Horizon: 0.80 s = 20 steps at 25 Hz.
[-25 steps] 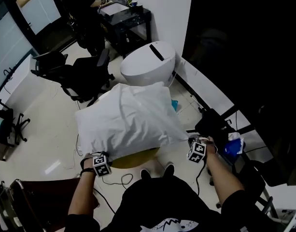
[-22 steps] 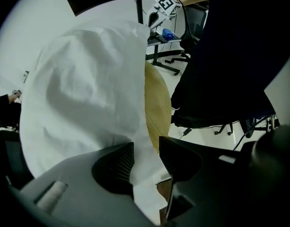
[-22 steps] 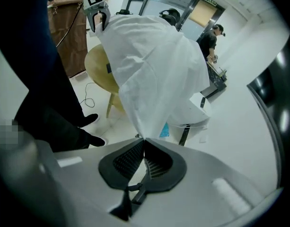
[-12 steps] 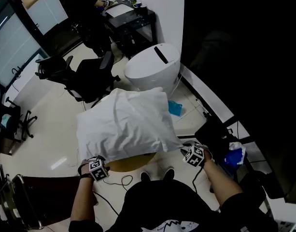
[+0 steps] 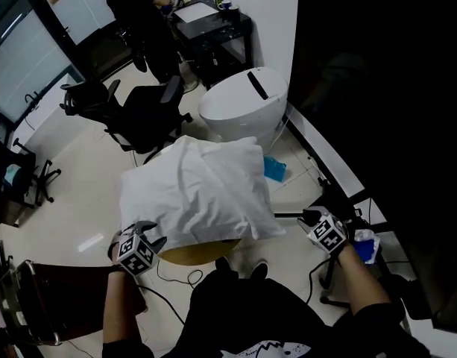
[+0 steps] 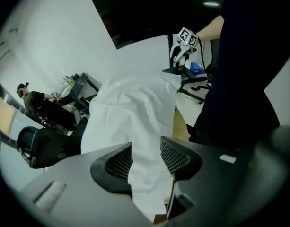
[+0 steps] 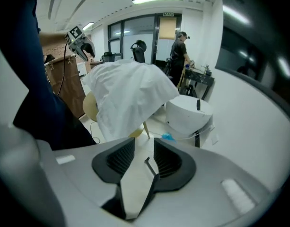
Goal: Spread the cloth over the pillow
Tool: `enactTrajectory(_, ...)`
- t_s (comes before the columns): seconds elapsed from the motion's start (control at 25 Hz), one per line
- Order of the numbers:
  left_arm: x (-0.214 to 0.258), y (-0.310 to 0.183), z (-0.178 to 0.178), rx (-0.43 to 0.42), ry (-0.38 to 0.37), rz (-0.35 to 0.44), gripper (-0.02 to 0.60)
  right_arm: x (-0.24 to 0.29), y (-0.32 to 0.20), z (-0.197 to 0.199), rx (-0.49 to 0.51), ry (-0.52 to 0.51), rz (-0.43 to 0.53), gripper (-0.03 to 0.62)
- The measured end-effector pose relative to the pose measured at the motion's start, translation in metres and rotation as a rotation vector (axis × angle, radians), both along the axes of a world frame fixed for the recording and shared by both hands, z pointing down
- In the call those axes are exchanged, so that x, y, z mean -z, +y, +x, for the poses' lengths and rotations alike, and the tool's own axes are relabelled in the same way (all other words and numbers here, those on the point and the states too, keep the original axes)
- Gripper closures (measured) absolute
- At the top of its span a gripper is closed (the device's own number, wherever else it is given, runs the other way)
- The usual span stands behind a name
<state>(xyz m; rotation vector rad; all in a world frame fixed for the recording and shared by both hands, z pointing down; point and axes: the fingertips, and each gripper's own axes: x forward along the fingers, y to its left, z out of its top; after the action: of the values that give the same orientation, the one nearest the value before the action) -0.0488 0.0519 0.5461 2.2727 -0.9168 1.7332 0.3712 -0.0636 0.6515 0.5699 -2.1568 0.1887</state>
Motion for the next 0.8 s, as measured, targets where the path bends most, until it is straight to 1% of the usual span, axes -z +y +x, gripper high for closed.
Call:
enactTrajectory(0.12, 0.021, -0.038, -0.021, 0.05, 0.034, 0.059, 0.405, 0.035, -0.03, -0.024, 0.001, -0.054, 0.053, 0.454)
enactTrajectory(0.24, 0.028, -0.073, -0.043, 0.081, 0.04, 0.07, 0.404, 0.064, -0.056, -0.054, 0.045, -0.071, 0.108, 0.454)
enactTrajectory(0.32, 0.029, -0.097, -0.056, 0.081, 0.045, 0.07, 0.405, 0.08, -0.071, -0.073, 0.068, -0.072, 0.127, 0.454)
enactTrajectory(0.44, 0.03, -0.132, -0.074, 0.052, 0.038, 0.08, 0.405, 0.101, -0.096, -0.1, 0.07, -0.08, 0.141, 0.454)
enactTrajectory(0.56, 0.026, -0.164, -0.083, 0.016, 0.046, 0.089, 0.405, 0.114, -0.131, -0.122, 0.037, -0.084, 0.142, 0.455)
enactTrajectory(0.68, 0.014, -0.186, -0.085, -0.034, 0.049, 0.075, 0.405, 0.117, -0.166, -0.139, -0.015, -0.087, 0.131, 0.456)
enactTrajectory(0.8, 0.012, -0.197, -0.072, -0.072, 0.078, 0.068, 0.405, 0.117, -0.194, -0.157, -0.055, -0.136, 0.079, 0.456)
